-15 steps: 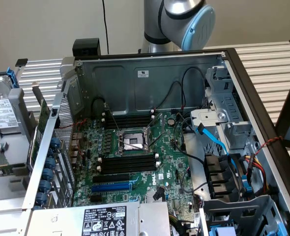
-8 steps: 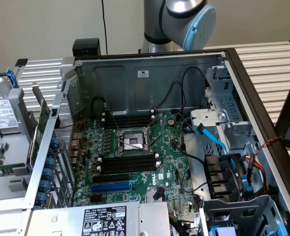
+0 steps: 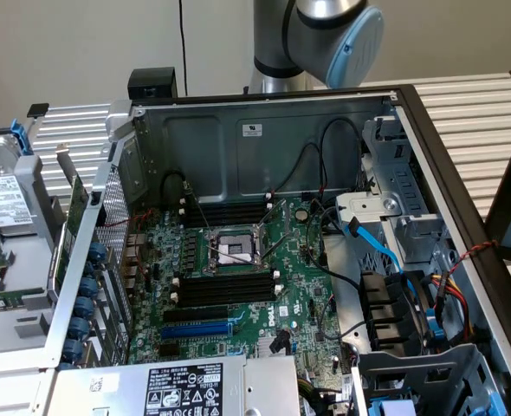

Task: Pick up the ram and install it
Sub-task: 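Pick up the ram and move it above insertion slot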

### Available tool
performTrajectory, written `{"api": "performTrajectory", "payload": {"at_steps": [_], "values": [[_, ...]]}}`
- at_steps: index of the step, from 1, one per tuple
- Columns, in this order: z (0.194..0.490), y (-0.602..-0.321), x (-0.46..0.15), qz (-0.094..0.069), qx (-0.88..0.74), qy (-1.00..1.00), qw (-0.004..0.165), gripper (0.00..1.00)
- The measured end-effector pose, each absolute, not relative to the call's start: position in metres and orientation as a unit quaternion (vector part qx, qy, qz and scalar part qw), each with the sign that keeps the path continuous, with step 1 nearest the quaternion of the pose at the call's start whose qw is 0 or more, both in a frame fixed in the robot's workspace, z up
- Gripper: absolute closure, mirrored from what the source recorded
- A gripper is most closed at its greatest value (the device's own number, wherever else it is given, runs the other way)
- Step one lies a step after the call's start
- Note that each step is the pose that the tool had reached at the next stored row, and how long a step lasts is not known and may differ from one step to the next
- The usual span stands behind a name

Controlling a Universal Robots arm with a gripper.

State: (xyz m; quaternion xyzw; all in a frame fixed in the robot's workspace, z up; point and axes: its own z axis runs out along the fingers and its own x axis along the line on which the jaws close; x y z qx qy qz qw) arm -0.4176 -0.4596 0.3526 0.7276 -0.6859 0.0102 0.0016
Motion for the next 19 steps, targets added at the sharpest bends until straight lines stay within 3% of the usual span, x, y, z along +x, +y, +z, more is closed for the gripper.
{"api": "performTrajectory", "payload": {"at_steps": [19], "values": [[0.432, -0.484, -0.345, 0.007, 0.728, -0.686, 0.002, 0.87]]}}
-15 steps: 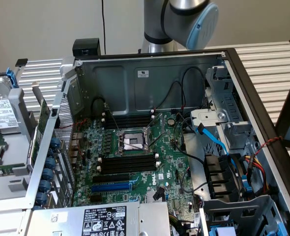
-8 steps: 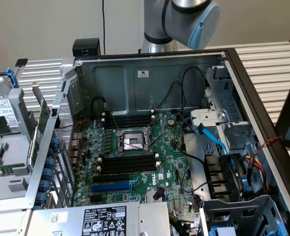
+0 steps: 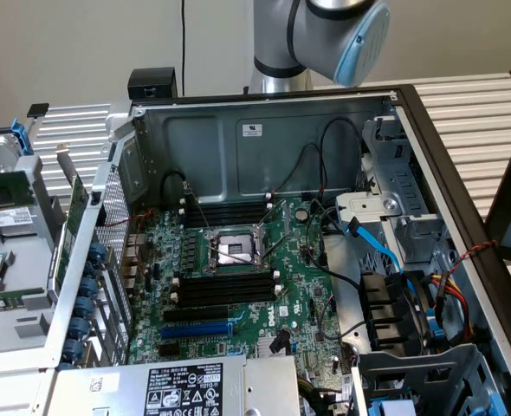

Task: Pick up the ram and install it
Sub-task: 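Pick up the ram and move it above insertion slot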

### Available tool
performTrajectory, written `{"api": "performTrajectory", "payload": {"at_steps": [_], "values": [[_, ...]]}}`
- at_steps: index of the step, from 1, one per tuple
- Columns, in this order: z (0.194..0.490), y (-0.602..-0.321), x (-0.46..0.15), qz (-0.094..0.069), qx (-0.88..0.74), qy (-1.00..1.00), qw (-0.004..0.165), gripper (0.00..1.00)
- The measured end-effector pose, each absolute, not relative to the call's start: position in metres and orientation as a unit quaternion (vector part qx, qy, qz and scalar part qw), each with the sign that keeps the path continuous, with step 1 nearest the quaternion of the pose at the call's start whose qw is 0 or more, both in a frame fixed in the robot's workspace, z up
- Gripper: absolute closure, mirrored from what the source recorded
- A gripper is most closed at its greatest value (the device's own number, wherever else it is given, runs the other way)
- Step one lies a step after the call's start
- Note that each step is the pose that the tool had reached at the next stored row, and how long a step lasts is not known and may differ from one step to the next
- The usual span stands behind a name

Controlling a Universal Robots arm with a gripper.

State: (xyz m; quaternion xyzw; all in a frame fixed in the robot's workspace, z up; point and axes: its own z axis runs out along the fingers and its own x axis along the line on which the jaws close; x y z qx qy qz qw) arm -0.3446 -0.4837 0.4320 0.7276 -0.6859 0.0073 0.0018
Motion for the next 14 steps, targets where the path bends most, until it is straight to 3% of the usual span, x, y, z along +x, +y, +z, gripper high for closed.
{"api": "performTrajectory", "payload": {"at_steps": [14], "values": [[0.437, -0.485, -0.281, 0.006, 0.728, -0.686, 0.001, 0.87]]}}
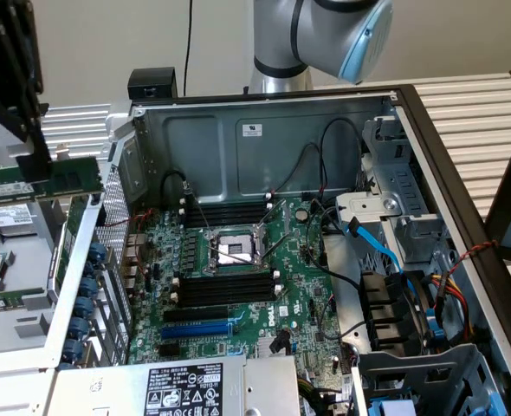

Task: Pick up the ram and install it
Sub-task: 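Pick up the ram and move it above insertion slot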

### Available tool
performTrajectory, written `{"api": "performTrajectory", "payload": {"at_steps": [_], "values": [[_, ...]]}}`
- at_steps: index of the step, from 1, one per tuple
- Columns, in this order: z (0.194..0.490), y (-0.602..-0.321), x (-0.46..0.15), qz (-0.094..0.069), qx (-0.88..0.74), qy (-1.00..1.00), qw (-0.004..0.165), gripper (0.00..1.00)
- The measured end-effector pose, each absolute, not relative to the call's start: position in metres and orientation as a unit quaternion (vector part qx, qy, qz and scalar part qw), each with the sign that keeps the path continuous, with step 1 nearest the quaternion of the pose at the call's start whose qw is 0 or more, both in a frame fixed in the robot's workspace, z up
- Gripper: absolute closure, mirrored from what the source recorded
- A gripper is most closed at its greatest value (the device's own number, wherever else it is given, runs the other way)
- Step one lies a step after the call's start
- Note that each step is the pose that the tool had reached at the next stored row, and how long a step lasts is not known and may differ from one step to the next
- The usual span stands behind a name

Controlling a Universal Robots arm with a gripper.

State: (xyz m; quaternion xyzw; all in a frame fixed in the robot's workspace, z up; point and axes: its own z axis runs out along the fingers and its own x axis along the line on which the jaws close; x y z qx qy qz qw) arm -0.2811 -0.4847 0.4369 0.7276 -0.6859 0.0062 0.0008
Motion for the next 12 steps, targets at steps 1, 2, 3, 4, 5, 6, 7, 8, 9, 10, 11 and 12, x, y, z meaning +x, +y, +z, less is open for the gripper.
{"api": "performTrajectory", "payload": {"at_steps": [1, 2, 3, 4, 5, 6, 7, 8, 9, 10, 11, 12], "values": [[0.437, -0.485, -0.277, 0.006, 0.728, -0.686, 0.001, 0.87], [0.437, -0.485, -0.272, 0.006, 0.728, -0.686, 0.000, 0.87], [0.437, -0.485, -0.268, 0.006, 0.728, -0.686, 0.000, 0.87], [0.437, -0.485, -0.263, 0.006, 0.728, -0.686, 0.000, 0.87], [0.437, -0.485, -0.258, 0.005, 0.728, -0.686, 0.000, 0.87], [0.437, -0.485, -0.254, 0.005, 0.728, -0.686, 0.000, 0.87], [0.437, -0.485, -0.249, 0.005, 0.728, -0.686, 0.000, 0.87], [0.437, -0.485, -0.245, 0.005, 0.728, -0.686, 0.000, 0.87], [0.437, -0.485, -0.240, 0.005, 0.728, -0.686, 0.000, 0.87], [0.437, -0.485, -0.235, 0.005, 0.728, -0.686, 0.000, 0.87], [0.437, -0.485, -0.231, 0.005, 0.728, -0.686, 0.000, 0.87], [0.437, -0.485, -0.226, 0.005, 0.728, -0.686, 0.000, 0.87]]}}
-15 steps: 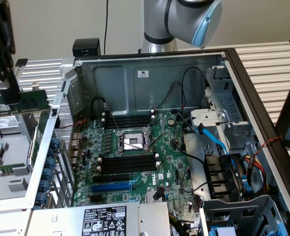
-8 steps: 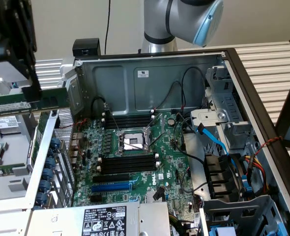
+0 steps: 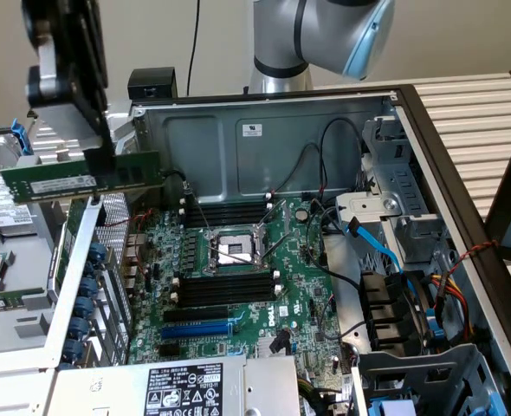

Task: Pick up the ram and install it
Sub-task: 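Pick up the ram and move it above insertion slot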

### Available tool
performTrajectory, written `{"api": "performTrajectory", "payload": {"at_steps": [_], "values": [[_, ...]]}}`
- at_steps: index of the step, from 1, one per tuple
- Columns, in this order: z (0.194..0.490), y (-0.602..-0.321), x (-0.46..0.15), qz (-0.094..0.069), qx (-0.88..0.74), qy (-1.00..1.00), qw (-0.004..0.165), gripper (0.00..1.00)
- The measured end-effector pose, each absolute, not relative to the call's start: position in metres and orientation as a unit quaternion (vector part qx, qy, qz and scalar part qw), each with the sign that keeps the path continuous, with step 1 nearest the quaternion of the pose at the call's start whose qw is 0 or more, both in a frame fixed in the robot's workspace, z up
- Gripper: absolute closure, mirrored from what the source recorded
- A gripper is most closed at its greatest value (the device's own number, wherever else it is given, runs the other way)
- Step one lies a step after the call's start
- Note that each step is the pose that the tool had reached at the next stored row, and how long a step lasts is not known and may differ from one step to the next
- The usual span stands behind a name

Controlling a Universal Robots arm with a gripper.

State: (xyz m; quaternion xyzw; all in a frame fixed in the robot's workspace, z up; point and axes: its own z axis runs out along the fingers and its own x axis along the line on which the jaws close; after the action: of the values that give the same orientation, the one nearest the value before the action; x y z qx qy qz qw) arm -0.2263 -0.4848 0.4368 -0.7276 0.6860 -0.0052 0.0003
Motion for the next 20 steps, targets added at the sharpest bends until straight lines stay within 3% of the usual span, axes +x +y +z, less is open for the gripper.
{"api": "performTrajectory", "payload": {"at_steps": [14, 20], "values": [[0.429, -0.467, -0.166, -0.006, -0.728, 0.686, -0.001, 0.87], [0.425, -0.453, -0.150, -0.015, -0.728, 0.686, -0.008, 0.87]]}}
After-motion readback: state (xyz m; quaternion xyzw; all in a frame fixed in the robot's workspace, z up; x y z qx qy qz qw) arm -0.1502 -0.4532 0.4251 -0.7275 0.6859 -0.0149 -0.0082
